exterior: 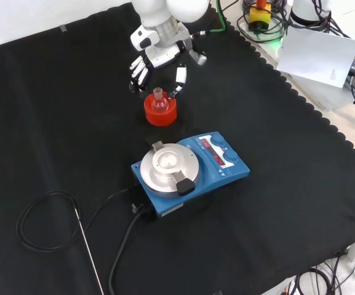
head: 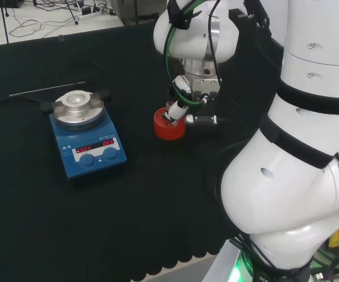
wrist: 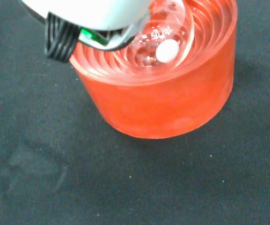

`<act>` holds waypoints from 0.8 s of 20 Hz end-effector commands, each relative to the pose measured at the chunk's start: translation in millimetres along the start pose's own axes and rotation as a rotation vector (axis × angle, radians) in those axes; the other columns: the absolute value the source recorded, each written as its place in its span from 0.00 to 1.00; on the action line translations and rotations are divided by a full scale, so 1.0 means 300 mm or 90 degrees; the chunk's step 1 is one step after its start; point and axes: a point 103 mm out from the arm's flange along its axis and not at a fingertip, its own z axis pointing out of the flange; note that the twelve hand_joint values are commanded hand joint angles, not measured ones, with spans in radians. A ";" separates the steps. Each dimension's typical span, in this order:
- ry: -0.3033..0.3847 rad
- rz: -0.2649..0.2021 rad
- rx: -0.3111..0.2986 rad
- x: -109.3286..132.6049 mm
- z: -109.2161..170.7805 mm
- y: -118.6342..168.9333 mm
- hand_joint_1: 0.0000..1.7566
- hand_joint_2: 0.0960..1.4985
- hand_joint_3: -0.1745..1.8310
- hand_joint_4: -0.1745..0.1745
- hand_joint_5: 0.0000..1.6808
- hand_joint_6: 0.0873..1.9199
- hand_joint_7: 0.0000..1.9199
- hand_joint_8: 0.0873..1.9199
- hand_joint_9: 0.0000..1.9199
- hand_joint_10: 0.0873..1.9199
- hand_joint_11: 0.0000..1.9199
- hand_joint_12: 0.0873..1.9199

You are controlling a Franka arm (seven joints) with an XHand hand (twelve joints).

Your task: Pick up the round-bottom flask.

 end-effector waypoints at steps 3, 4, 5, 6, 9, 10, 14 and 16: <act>-0.003 0.002 0.002 0.001 0.002 0.006 0.58 0.33 0.42 0.46 0.41 0.36 0.19 0.34 0.30 0.31 0.15 0.69; -0.003 0.003 0.002 0.001 0.003 0.008 0.58 0.33 0.42 0.46 0.41 0.36 0.19 0.34 0.30 0.31 0.15 0.69; -0.004 0.003 0.002 0.000 0.004 0.010 0.58 0.33 0.43 0.46 0.42 0.37 0.19 0.34 0.30 0.31 0.15 0.69; -0.003 0.003 0.002 -0.001 0.005 0.012 0.57 0.34 0.43 0.46 0.42 0.37 0.19 0.34 0.30 0.31 0.16 0.69; -0.004 0.003 0.000 0.002 0.005 0.011 0.57 0.34 0.43 0.45 0.45 0.38 0.19 0.34 0.31 0.31 0.16 0.69; -0.004 0.003 0.000 0.002 0.005 0.012 0.57 0.34 0.43 0.45 0.46 0.38 0.19 0.34 0.31 0.31 0.16 0.69; -0.003 0.001 -0.001 0.003 0.002 0.016 0.57 0.34 0.43 0.44 0.50 0.38 0.20 0.34 0.31 0.31 0.16 0.69; -0.004 -0.001 -0.004 0.005 -0.001 0.020 0.57 0.35 0.43 0.43 0.52 0.37 0.21 0.34 0.32 0.31 0.17 0.69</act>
